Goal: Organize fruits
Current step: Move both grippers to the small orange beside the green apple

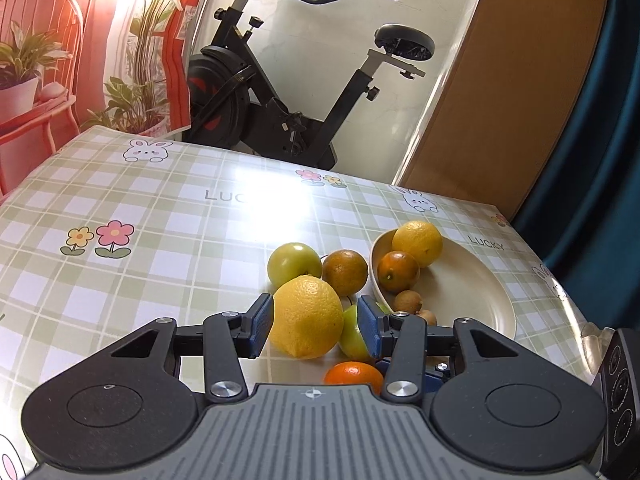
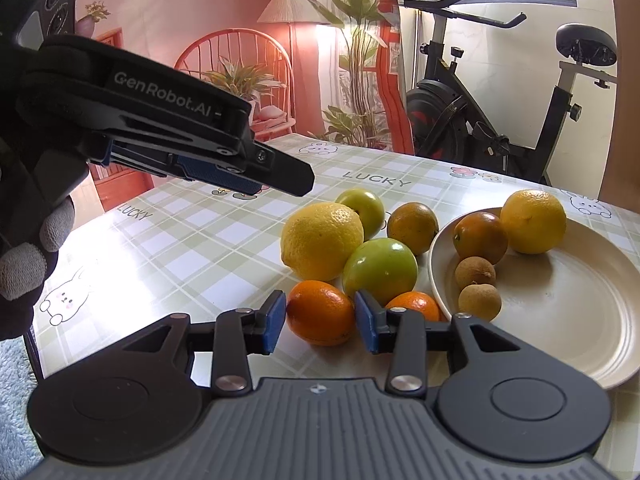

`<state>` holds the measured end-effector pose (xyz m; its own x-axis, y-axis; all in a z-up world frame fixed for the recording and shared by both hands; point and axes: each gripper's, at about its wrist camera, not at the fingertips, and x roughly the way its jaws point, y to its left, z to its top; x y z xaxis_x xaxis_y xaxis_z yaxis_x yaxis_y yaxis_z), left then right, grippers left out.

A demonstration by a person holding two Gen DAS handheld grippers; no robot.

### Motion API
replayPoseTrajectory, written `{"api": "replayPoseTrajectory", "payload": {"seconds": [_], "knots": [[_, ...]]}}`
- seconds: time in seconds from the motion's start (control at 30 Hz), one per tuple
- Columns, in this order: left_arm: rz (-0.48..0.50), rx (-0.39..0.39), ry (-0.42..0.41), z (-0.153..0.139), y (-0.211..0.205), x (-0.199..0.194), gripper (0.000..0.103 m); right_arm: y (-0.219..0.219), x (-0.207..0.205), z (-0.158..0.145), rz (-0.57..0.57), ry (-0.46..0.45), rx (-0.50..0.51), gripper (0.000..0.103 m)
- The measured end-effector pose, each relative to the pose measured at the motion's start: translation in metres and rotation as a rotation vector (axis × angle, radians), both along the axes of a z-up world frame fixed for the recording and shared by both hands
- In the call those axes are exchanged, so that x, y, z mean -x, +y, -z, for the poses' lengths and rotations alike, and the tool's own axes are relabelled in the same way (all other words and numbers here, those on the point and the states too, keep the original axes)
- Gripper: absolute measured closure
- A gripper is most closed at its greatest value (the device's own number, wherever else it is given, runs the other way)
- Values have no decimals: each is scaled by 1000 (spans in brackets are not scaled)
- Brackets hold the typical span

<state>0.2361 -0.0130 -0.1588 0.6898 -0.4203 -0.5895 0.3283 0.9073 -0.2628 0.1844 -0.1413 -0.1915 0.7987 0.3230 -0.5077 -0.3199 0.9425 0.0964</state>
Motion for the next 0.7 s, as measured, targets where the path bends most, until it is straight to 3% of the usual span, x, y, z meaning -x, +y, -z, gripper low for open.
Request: {"api": "replayPoseTrajectory", "payload": {"seconds": [0.4, 0.5, 0.7], "knots": [[40, 44, 71, 22, 1, 8, 56, 14, -2, 9, -65, 33, 68, 60], [63, 36, 98, 29, -2, 8, 64, 13, -2, 10, -67, 40, 59, 61], [58, 54, 134, 36, 0, 7, 67, 12, -3, 12, -78, 57, 51, 64]]}}
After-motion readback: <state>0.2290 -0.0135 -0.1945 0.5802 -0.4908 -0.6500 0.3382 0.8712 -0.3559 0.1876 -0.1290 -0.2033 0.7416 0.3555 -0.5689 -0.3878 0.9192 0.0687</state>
